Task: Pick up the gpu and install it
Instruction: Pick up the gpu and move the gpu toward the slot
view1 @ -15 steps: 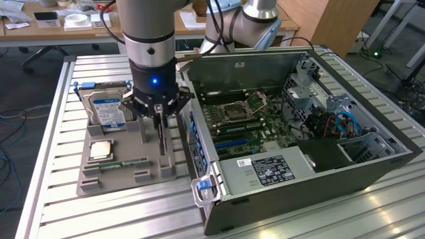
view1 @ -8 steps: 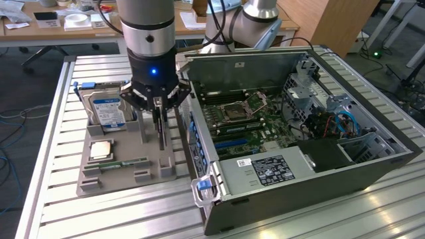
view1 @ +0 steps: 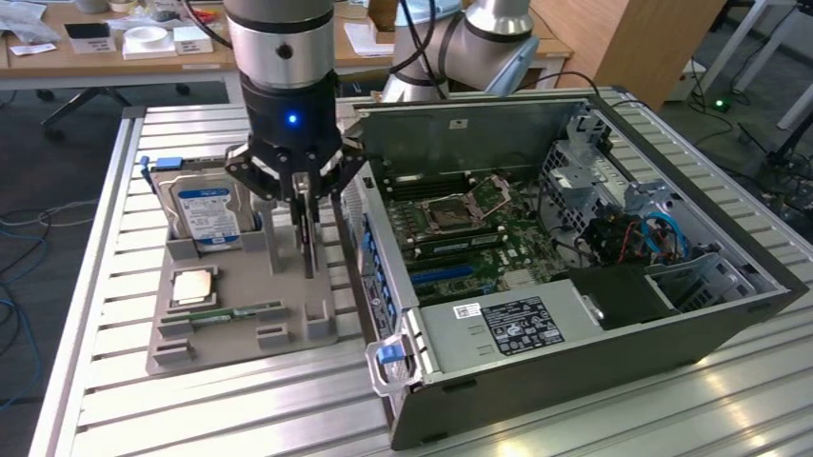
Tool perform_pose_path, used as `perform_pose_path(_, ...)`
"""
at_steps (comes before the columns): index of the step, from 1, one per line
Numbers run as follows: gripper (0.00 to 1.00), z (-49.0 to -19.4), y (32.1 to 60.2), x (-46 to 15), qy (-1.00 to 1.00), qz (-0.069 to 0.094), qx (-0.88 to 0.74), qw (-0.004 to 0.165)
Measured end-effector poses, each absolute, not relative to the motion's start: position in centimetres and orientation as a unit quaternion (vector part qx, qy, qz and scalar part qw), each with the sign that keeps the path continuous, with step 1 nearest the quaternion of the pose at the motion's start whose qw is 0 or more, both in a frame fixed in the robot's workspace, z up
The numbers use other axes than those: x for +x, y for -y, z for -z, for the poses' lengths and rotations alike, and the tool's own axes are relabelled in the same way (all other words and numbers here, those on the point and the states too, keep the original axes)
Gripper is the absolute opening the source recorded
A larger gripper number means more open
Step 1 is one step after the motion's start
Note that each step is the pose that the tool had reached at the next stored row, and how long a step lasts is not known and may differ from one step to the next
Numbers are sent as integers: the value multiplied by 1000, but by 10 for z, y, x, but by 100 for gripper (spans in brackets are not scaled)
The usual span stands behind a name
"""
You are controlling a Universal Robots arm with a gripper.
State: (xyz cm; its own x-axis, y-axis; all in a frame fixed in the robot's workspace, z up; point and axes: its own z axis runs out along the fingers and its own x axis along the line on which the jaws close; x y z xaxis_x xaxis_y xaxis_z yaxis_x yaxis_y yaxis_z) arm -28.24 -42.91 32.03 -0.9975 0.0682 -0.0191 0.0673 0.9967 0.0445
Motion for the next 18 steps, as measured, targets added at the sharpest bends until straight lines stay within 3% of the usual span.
perform_pose_path(4,26,-365,429,-282,-999,-22,34,10)
perform_pose_path(18,26,-400,429,-282,-999,-22,34,10)
